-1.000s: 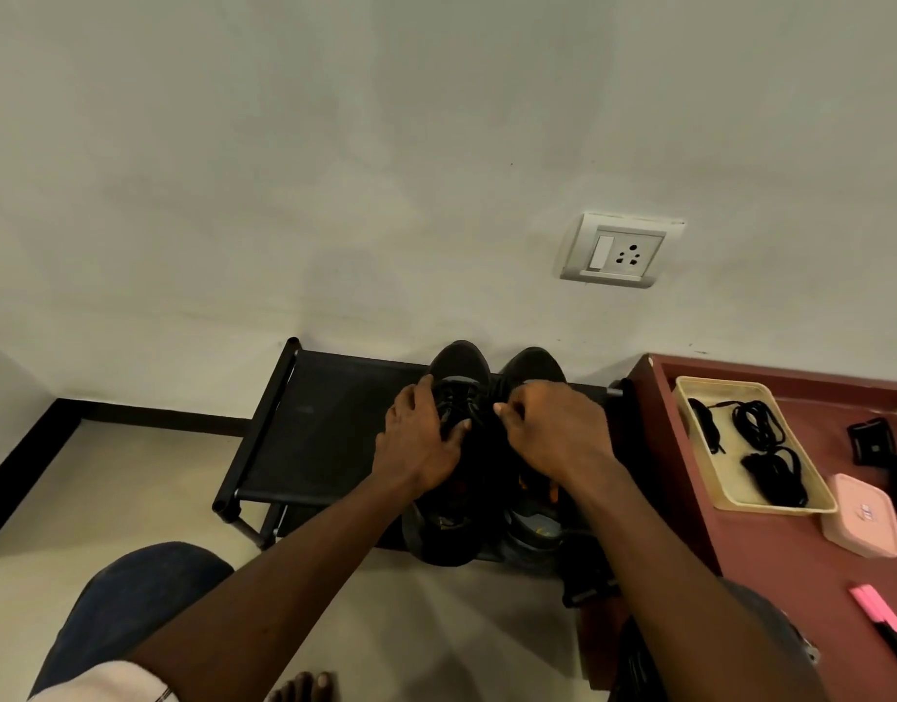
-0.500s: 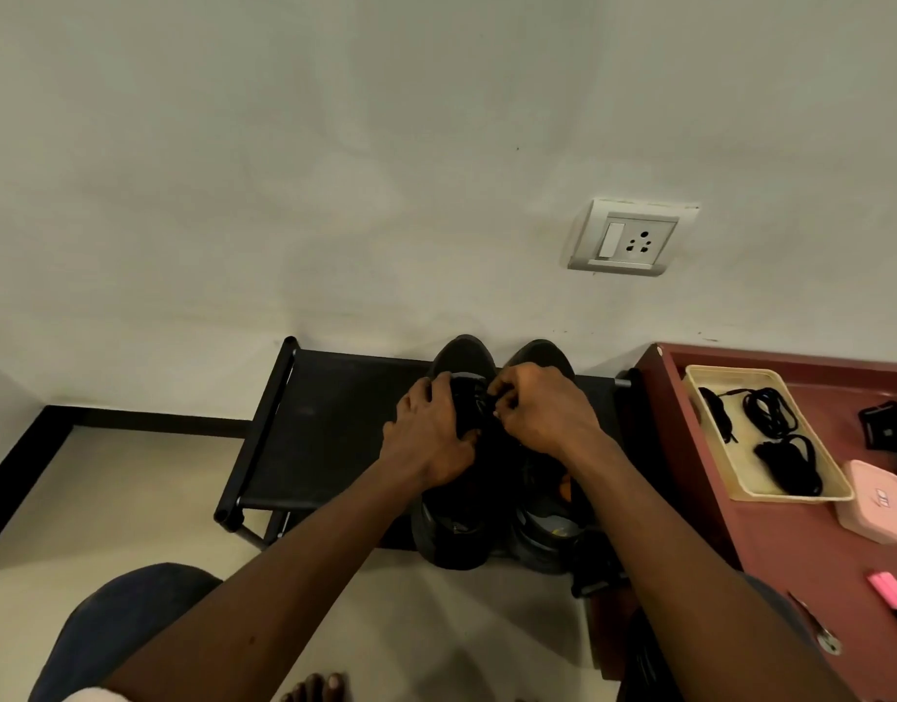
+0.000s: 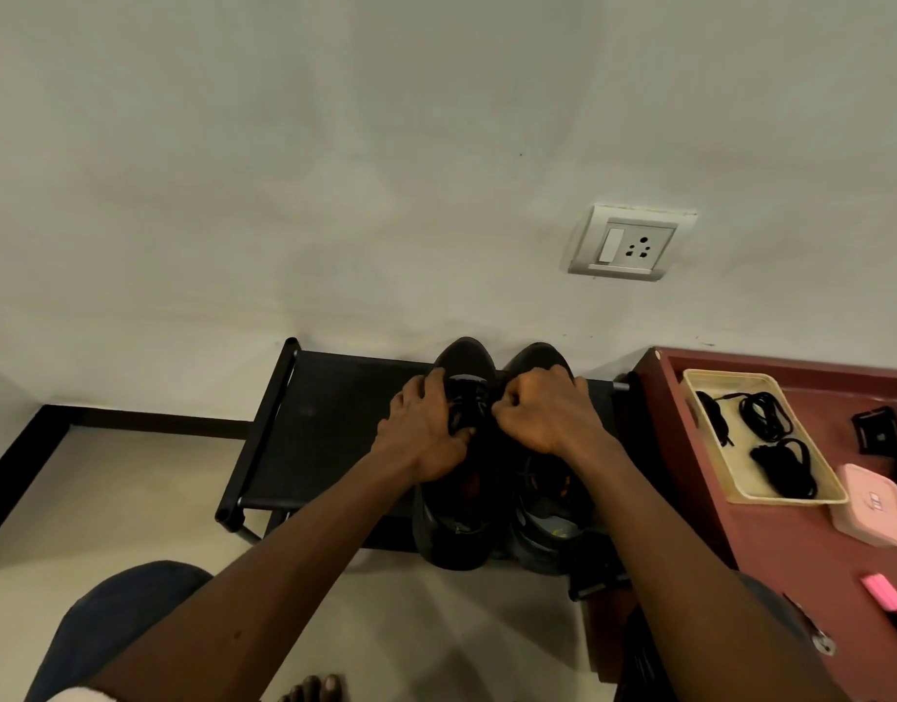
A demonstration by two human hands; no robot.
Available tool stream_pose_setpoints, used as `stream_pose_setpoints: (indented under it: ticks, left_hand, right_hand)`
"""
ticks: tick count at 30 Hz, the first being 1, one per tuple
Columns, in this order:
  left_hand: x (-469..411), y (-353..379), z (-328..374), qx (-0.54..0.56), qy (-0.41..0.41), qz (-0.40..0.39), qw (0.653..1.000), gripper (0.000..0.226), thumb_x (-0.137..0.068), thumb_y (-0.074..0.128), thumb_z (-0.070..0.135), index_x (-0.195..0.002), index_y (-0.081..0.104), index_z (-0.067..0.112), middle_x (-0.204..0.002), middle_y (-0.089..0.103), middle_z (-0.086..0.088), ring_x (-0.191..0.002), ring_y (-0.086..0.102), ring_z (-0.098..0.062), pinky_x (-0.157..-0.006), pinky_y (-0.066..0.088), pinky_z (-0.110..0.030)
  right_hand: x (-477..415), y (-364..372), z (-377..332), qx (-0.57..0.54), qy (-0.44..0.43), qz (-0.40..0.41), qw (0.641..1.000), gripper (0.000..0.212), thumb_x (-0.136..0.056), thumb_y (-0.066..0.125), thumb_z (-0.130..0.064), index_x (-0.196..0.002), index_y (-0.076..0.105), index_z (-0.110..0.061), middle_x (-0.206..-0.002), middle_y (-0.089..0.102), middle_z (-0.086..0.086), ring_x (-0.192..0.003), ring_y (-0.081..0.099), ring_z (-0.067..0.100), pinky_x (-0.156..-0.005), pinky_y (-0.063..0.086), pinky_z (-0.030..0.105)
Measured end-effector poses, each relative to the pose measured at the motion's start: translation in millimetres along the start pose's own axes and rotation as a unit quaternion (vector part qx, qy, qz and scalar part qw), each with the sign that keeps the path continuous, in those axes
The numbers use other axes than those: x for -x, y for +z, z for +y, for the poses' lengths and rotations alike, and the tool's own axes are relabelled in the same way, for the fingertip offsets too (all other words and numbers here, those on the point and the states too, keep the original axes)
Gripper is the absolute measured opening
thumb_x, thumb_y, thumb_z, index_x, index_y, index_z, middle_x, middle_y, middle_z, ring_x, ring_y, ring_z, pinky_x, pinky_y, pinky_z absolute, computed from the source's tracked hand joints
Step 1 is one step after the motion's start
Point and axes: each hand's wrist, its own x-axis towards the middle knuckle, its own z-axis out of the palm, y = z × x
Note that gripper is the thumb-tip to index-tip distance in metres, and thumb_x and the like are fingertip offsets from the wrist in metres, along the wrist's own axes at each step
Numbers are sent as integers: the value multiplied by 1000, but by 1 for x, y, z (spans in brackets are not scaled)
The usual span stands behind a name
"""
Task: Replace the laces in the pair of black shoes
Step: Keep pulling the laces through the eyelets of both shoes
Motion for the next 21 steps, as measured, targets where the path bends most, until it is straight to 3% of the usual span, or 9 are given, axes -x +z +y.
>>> stream_pose_setpoints:
  ticks: [4, 8, 11, 14, 17, 21]
  left_hand:
    - [14, -9, -1, 40, 22, 46, 998, 92, -90, 71, 45, -160, 15, 25, -165, 23, -10, -151, 25, -37, -119, 31, -61]
    - [36, -15, 7, 104, 60, 143, 982, 79, -91, 72, 43, -156, 30, 27, -158, 36, -3, -145, 35, -28, -117, 36, -50]
    - [53, -17, 22, 153, 100, 198, 963, 63, -92, 73, 36, -148, 45, 27, -148, 47, 2, -135, 46, -18, -111, 40, -34]
    - [68, -18, 38, 248, 115, 200, 941, 53, -93, 74, 28, -141, 52, 27, -137, 56, 7, -123, 56, -8, -107, 50, -35]
    - [85, -17, 52, 371, 139, 145, 907, 50, -94, 74, 18, -139, 55, 23, -129, 67, 7, -120, 64, -7, -106, 53, -36]
    - [99, -15, 60, 455, 153, 85, 873, 40, -99, 68, 14, -137, 57, 17, -117, 76, -2, -113, 71, -15, -99, 57, -34]
  right_hand:
    - [8, -13, 6, -135, 26, 24, 990, 32, -89, 52, -36, -78, 73, -15, -75, 68, 0, -86, 59, 21, -90, 35, 43]
    - [29, -36, 6, -325, 10, 79, 942, 27, -93, 60, -27, -73, 78, -30, -77, 75, -11, -82, 70, 10, -82, 52, 36]
    - [46, -50, 2, -409, -32, 89, 908, 16, -94, 70, -23, -81, 80, -21, -81, 77, -3, -87, 73, 17, -85, 59, 41]
    - [61, -60, -8, -471, -68, 66, 877, 11, -95, 75, -23, -88, 82, -20, -80, 76, 7, -79, 71, 16, -79, 58, 34]
    - [76, -57, -23, -603, -65, 18, 795, 10, -96, 71, -8, -95, 81, -9, -87, 77, 13, -83, 73, 19, -76, 60, 27]
    - [86, -54, -35, -787, -36, -63, 612, 16, -96, 64, 3, -110, 71, 6, -97, 75, 19, -94, 75, 28, -87, 63, 31]
